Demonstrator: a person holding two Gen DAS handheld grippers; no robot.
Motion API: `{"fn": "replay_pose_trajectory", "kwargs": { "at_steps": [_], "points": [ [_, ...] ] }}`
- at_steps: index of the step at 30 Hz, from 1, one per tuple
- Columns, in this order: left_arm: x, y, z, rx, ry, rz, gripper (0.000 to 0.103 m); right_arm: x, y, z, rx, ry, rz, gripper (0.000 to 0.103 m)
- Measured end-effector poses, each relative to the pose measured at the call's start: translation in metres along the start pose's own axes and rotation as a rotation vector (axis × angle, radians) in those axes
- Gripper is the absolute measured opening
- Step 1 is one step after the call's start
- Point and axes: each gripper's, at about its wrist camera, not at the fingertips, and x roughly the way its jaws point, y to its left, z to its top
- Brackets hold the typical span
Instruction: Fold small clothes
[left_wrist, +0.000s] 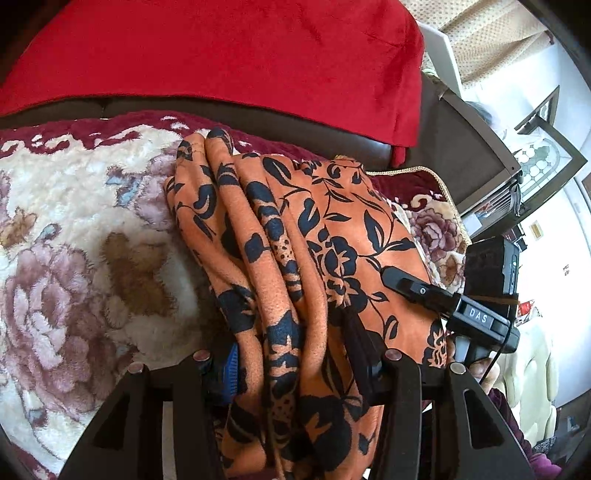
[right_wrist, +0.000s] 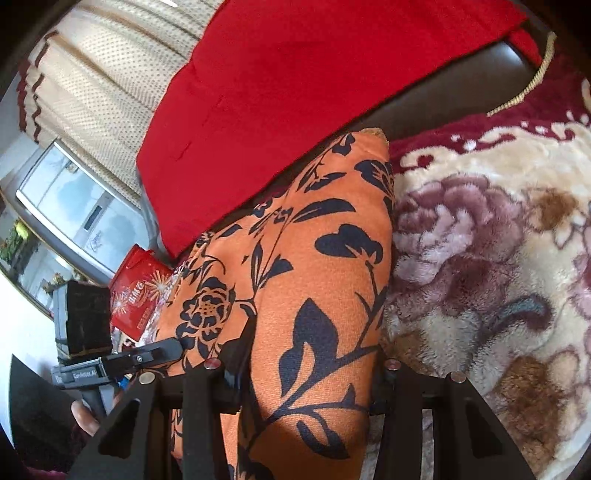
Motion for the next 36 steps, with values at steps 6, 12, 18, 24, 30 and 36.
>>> {"fn": "replay_pose_trajectory", "kwargs": {
  "at_steps": [6, 12, 18, 24, 30, 36],
  "points": [
    [-0.008, 0.028, -0.007, -0.032, 0.037, 0.031, 0.058, 0.004, -0.011, -0.001, 0.041, 0.022, -0.001, 0.049],
    [-0.009, 0.036, -0.009, -0.033, 0.038, 0.073, 0.073, 0.003, -0.013, -0.002, 0.053, 0.027, -0.038, 0.059],
    [-0.023, 0.023, -0.010, 0.062, -0.002, 0.173, 0.073, -0.027, 0.009, -0.012, -0.044, -0.028, -0.186, 0.062],
    [-0.042, 0.015, -0.014, 0.152, -0.063, 0.270, 0.073, -0.069, 0.037, -0.039, -0.168, -0.169, -0.300, 0.062],
    [-0.049, 0.011, -0.019, 0.195, -0.090, 0.344, 0.073, -0.077, 0.065, -0.075, -0.239, -0.217, -0.293, 0.060],
    [-0.040, 0.006, -0.023, 0.235, -0.097, 0.427, 0.077, -0.037, 0.061, -0.088, -0.264, -0.097, -0.430, 0.060]
  ]
}}
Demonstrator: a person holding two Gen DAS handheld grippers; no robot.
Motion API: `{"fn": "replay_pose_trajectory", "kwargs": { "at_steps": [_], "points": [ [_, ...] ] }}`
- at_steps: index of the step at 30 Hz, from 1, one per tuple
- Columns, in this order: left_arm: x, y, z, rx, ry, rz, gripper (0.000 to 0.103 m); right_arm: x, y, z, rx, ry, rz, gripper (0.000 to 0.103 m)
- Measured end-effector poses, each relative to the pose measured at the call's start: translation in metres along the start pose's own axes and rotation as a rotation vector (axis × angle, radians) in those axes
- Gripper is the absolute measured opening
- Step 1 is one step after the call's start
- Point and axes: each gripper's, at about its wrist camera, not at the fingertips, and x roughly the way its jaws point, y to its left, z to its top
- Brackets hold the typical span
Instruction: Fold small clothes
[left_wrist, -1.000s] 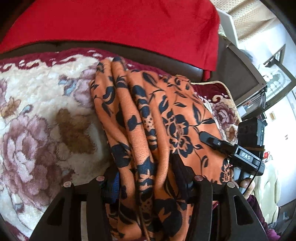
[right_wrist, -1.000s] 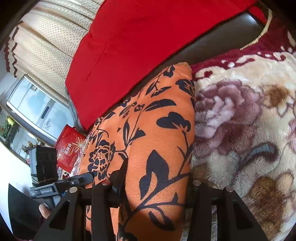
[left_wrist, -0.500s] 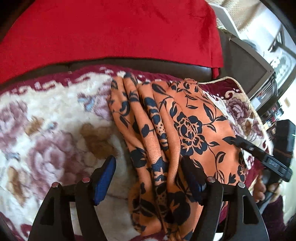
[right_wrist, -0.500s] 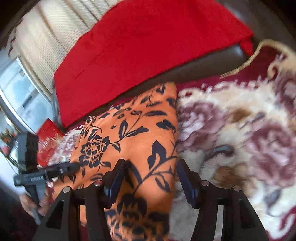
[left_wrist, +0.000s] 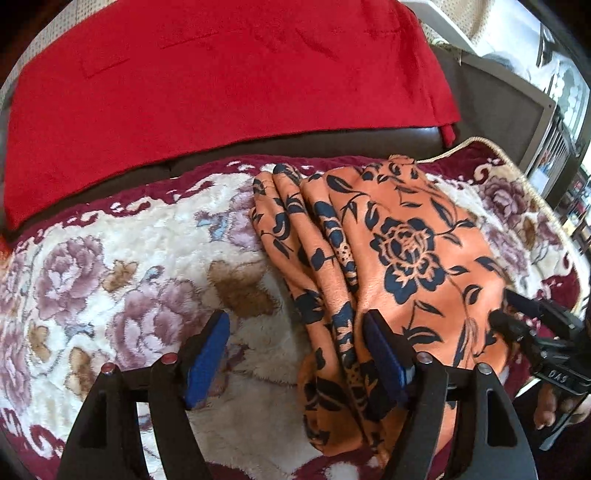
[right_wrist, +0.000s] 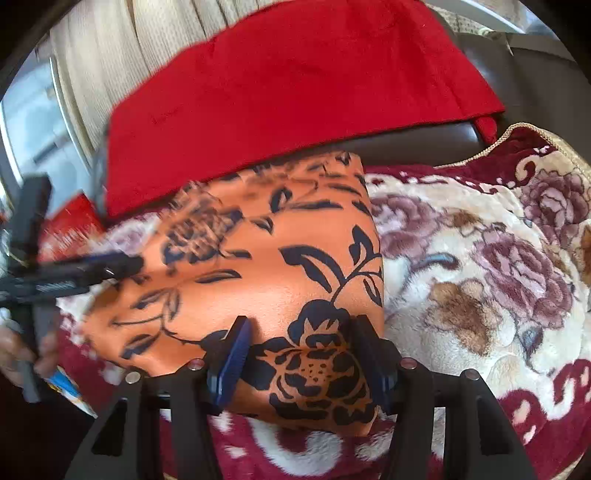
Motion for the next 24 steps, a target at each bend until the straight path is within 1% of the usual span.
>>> {"fn": "replay_pose_trajectory", "kwargs": {
  "at_steps": [2, 6, 8, 11, 14, 16, 18, 19, 20, 21, 24],
  "points": [
    [0.000, -0.001, -0.001, 0.014, -0.006, 0.024, 0.081, -0.001, 0.001, 0.000, 0.006, 0.002, -0.005, 0.061],
    [0.000, 0.002, -0.001, 0.013, -0.008, 0.033, 0.082, -0.006, 0.003, 0.002, 0.012, 0.007, -0.015, 0.060],
    [0.000, 0.002, 0.000, 0.011, -0.005, 0.033, 0.082, -0.009, 0.003, 0.011, 0.022, -0.004, -0.003, 0.060],
    [-0.001, 0.000, 0.001, 0.023, -0.007, 0.040, 0.082, -0.013, 0.003, 0.031, 0.041, -0.034, 0.043, 0.060],
    [-0.003, -0.002, 0.000, 0.038, -0.011, 0.050, 0.082, -0.001, 0.008, 0.051, 0.003, -0.039, 0.004, 0.060],
    [-0.004, -0.002, 0.000, 0.045, -0.013, 0.051, 0.082, 0.014, 0.005, 0.062, 0.009, -0.038, -0.017, 0.058],
    [-0.005, -0.001, -0.001, 0.044, -0.014, 0.047, 0.082, 0.038, -0.006, 0.069, 0.061, 0.002, -0.016, 0.058],
    [-0.005, -0.001, -0.001, 0.043, -0.013, 0.043, 0.082, 0.054, -0.012, 0.069, 0.082, 0.043, -0.017, 0.058],
    [-0.004, 0.000, -0.001, 0.042, -0.011, 0.042, 0.082, 0.062, -0.014, 0.067, 0.088, 0.065, -0.019, 0.058],
    [-0.004, 0.000, -0.002, 0.042, -0.008, 0.044, 0.082, 0.065, -0.015, 0.066, 0.090, 0.059, -0.022, 0.058],
    [-0.004, 0.001, -0.002, 0.040, -0.006, 0.049, 0.082, 0.054, -0.007, 0.072, 0.089, 0.054, -0.035, 0.058]
  ]
}}
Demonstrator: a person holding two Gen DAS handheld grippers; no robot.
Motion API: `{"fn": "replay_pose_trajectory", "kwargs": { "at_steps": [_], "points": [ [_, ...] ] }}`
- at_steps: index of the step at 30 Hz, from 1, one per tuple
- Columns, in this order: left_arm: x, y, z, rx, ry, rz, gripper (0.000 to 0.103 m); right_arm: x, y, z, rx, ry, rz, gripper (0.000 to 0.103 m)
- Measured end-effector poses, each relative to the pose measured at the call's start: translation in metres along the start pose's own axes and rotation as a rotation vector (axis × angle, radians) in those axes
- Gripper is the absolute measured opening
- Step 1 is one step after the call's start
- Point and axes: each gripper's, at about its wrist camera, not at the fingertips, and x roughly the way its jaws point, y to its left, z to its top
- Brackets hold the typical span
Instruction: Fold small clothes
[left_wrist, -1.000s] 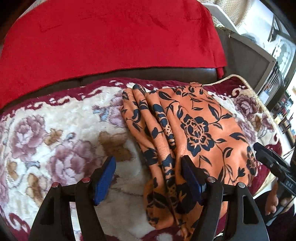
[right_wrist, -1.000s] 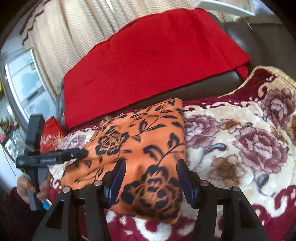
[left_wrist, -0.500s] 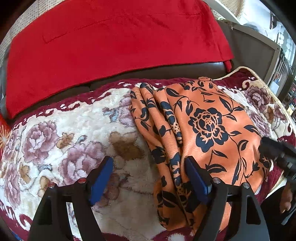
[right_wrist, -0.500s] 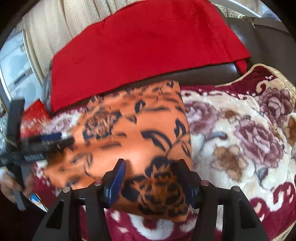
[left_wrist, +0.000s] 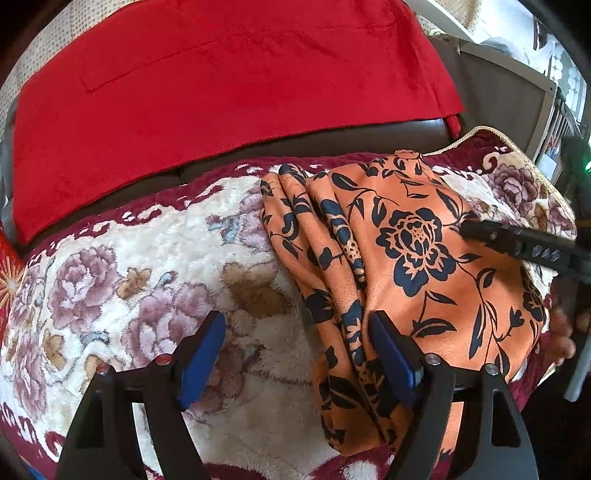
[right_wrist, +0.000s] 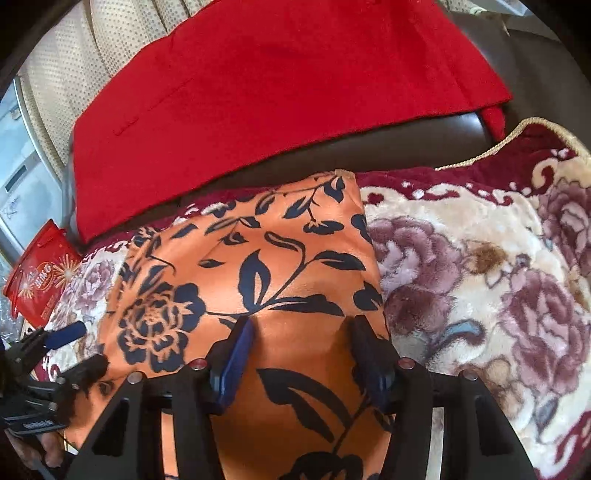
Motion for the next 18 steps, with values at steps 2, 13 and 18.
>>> {"fn": "replay_pose_trajectory", "kwargs": {
  "at_steps": [2, 13, 18],
  "points": [
    [-0.001, 0.000, 0.000, 0.001, 0.000, 0.002, 0.082, -0.008, 0.008, 0.008, -0.011, -0.014, 0.021, 0.058],
    [-0.013, 0.013, -0.007, 0.006, 0.004, 0.015, 0.081, 0.052, 0.091, 0.066, -0.113, 0.125, 0.296, 0.058],
    [0.000, 0.028, -0.014, -0.026, 0.071, 0.002, 0.081, 0.103, 0.103, 0.070, -0.071, 0.207, 0.265, 0.058]
  ]
}}
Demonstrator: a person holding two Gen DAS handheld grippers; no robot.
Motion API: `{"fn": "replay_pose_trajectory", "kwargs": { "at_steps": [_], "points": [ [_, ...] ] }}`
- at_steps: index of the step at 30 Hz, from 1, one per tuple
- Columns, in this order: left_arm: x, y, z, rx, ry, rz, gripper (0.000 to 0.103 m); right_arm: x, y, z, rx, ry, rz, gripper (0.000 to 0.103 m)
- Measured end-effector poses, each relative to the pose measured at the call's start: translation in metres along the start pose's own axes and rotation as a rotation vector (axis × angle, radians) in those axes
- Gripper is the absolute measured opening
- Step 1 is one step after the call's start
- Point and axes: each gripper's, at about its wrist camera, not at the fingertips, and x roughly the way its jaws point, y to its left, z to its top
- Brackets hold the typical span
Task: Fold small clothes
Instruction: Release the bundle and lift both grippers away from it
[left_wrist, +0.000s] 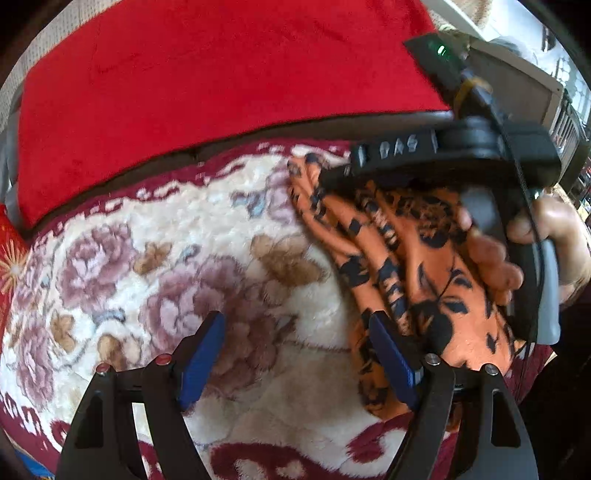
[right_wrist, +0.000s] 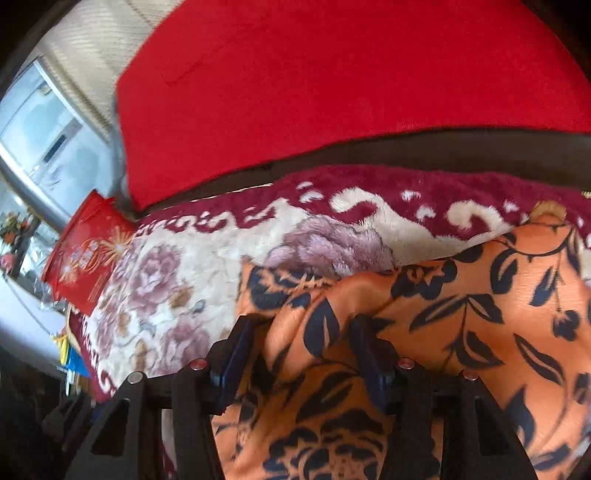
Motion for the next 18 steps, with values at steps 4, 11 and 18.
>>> {"fn": "replay_pose_trajectory", "kwargs": {
  "at_steps": [4, 11, 18],
  "points": [
    [-0.007, 0.004, -0.001, -0.019, -0.013, -0.031, 0.081, -0.020, -0.004, -0.008, 0.057, -0.046, 0.043, 0.057],
    [-0.035, 0.009, -0.007, -0.055, -0.083, -0.188, 0.081, -0.093, -0.008, -0.068, 0.085, -0.123, 0.158, 0.058],
    [-0.029, -0.037, -0.023, 0.019, -0.069, -0.145, 0.081, -0.147, -0.021, -0.149, 0.081, -0.202, -0.020, 0.044]
  ]
}}
